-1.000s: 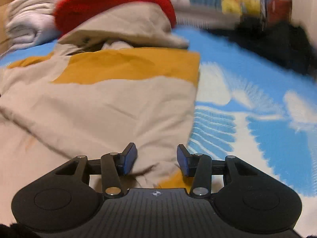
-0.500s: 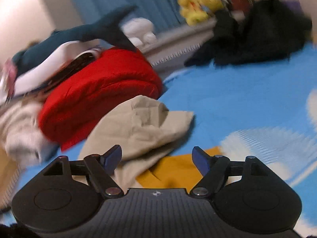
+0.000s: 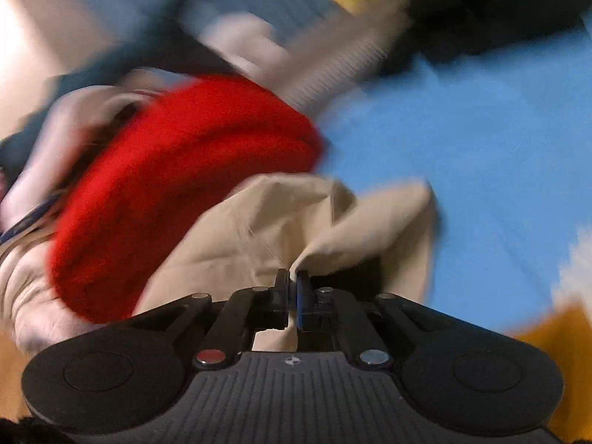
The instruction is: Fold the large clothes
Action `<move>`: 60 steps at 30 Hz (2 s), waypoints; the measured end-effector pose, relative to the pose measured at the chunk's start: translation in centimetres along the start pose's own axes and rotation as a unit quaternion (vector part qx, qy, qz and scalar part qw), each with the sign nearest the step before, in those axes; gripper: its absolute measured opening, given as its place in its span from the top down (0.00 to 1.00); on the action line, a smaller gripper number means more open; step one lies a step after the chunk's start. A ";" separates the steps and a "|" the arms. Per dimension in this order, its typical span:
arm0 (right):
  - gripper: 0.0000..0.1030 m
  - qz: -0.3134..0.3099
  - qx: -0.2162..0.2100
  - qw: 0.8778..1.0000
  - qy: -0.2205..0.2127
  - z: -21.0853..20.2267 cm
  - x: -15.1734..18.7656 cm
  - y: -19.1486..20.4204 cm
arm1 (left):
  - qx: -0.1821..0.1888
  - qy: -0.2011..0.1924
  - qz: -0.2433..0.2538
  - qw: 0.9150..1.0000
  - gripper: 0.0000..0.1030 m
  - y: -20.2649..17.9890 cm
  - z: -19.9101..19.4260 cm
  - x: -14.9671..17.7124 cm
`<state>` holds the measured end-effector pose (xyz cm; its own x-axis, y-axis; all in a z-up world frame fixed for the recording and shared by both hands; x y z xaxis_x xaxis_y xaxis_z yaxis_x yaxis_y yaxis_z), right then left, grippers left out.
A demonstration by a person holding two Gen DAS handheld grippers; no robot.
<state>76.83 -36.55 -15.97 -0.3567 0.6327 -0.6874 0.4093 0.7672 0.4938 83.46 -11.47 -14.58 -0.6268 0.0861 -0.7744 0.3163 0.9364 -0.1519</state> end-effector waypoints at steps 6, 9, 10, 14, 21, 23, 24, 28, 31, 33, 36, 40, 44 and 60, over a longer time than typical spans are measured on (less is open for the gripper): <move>0.97 -0.026 -0.115 0.992 -0.047 -11.0 -0.2 4.7 | 0.025 -0.025 -0.057 0.998 0.99 3.2 -6.3 -0.2; 0.97 -0.023 -0.151 0.987 -0.040 -19.2 1.7 5.0 | 0.040 -0.037 -0.059 0.997 0.99 4.9 -11.8 0.9; 0.97 -0.020 -0.163 0.986 -0.031 -21.5 2.6 4.6 | 0.039 -0.033 -0.055 0.997 0.98 5.3 -13.5 1.7; 0.97 -0.040 -0.160 0.984 0.066 -28.2 11.4 1.6 | 0.038 -0.005 -0.064 0.997 0.74 7.3 -18.7 6.5; 0.89 -0.121 -0.088 0.942 0.300 -27.6 25.0 -4.0 | 0.045 -0.003 -0.051 0.998 0.30 7.1 -25.5 10.1; 0.67 -0.161 -0.088 0.948 0.262 -29.3 22.6 -4.1 | 0.059 -0.026 -0.033 0.997 0.19 5.7 -26.7 9.2; 0.58 -0.183 -0.089 0.954 0.219 -30.3 20.6 -3.9 | 0.070 -0.040 -0.023 0.996 0.19 4.9 -26.9 8.5; 0.49 -0.222 -0.069 0.971 0.061 -29.9 12.5 -1.4 | 0.107 -0.062 0.014 0.992 0.18 0.9 -25.5 6.0; 0.50 -0.230 -0.062 0.971 -0.032 -26.9 7.9 1.3 | 0.123 -0.053 0.032 0.990 0.18 -1.6 -22.6 5.3; 0.54 -0.221 -0.037 0.973 -0.047 -22.6 6.2 2.5 | 0.133 -0.028 0.048 0.990 0.18 -3.2 -19.9 5.9; 0.73 -0.226 0.002 0.974 -0.010 -17.3 8.0 2.4 | 0.091 0.028 0.101 0.990 0.18 -4.6 -15.9 9.4; 0.74 -0.278 0.029 0.957 0.072 -14.3 15.8 -0.6 | 0.034 0.045 0.180 0.982 0.11 -4.3 -13.7 15.7; 0.67 -0.394 0.003 0.919 -0.023 -17.8 19.6 -1.2 | 0.003 -0.023 0.218 0.976 0.08 -4.1 -16.6 17.8; 0.19 -0.278 -0.021 0.960 -0.021 -44.0 19.4 -7.3 | -0.003 -0.011 0.101 0.995 0.00 -4.6 -42.1 25.6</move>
<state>29.96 -25.26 -9.44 -0.4752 0.1189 -0.8718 0.1307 0.9894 0.0637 35.99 0.72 -7.88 -0.5354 0.2647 -0.8021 0.4288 0.9033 0.0118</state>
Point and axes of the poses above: each gripper's, at about its wrist camera, not at the fingertips, and z roughly the way its jaws point, y to its left, x to its underside, the point moved 2 cm from there along z, roughly the way its jaws point, and after that the axes turned 13 degrees about x, right-handed, at the moved point
